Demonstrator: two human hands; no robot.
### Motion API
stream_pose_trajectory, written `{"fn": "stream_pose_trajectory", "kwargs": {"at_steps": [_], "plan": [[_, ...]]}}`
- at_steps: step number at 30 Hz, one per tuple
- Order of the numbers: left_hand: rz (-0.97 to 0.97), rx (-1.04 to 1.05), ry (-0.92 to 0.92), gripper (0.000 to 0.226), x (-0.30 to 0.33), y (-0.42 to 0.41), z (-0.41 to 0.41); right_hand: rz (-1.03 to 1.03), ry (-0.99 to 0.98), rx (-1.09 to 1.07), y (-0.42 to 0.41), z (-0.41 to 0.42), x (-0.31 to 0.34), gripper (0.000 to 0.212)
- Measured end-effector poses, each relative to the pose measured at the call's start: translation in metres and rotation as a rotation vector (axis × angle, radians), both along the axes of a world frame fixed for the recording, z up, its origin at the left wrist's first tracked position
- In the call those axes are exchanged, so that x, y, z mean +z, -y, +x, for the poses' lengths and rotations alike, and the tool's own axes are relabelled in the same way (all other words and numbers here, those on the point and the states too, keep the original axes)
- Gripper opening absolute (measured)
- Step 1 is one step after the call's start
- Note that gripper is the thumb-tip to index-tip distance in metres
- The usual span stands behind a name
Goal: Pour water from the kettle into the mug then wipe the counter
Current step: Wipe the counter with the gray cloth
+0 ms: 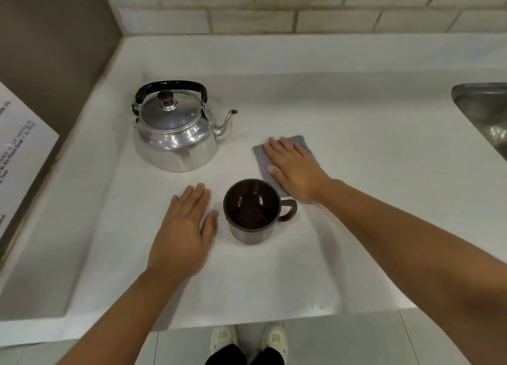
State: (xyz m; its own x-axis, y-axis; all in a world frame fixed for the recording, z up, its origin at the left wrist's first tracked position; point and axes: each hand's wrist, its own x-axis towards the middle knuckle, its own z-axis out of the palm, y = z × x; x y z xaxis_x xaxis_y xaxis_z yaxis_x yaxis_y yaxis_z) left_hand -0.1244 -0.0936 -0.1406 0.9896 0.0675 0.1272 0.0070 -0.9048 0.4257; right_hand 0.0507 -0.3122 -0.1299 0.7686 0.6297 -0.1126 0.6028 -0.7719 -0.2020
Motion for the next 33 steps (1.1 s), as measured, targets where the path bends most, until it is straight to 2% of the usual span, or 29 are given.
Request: {"fn": "stream_pose_trajectory", "kwargs": {"at_steps": [2, 3, 6, 10, 15, 21, 26, 29, 33], "plan": [[-0.001, -0.004, 0.002, 0.057, 0.000, 0.000, 0.000, -0.022, -0.042, 0.240, -0.022, 0.010, 0.001, 0.058], [-0.002, -0.004, 0.003, 0.058, 0.000, -0.001, 0.000, -0.025, -0.050, 0.279, -0.027, 0.016, 0.001, 0.058], [-0.004, 0.002, 0.006, 0.058, -0.001, -0.001, 0.000, -0.034, 0.014, 0.163, -0.032, 0.019, -0.003, 0.059], [-0.012, 0.004, 0.010, 0.057, 0.000, -0.001, -0.001, 0.000, -0.020, 0.261, -0.030, 0.011, -0.003, 0.060], [-0.023, 0.016, 0.015, 0.052, -0.002, -0.002, -0.001, -0.023, -0.012, -0.051, 0.007, 0.014, 0.000, 0.061], [-0.004, 0.021, 0.015, 0.051, -0.007, -0.004, -0.002, 0.044, -0.011, -0.255, 0.070, -0.087, -0.008, 0.061], [-0.027, 0.005, 0.012, 0.050, -0.003, -0.005, -0.002, 0.030, -0.021, -0.328, 0.060, -0.193, -0.006, 0.068], [-0.055, -0.040, -0.024, 0.050, -0.001, -0.011, -0.002, 0.054, -0.044, -0.242, 0.035, -0.238, -0.006, 0.062], [-0.170, -0.052, -0.028, 0.043, 0.013, -0.026, -0.012, 0.153, -0.133, 0.043, -0.021, -0.275, -0.003, 0.061]]}}
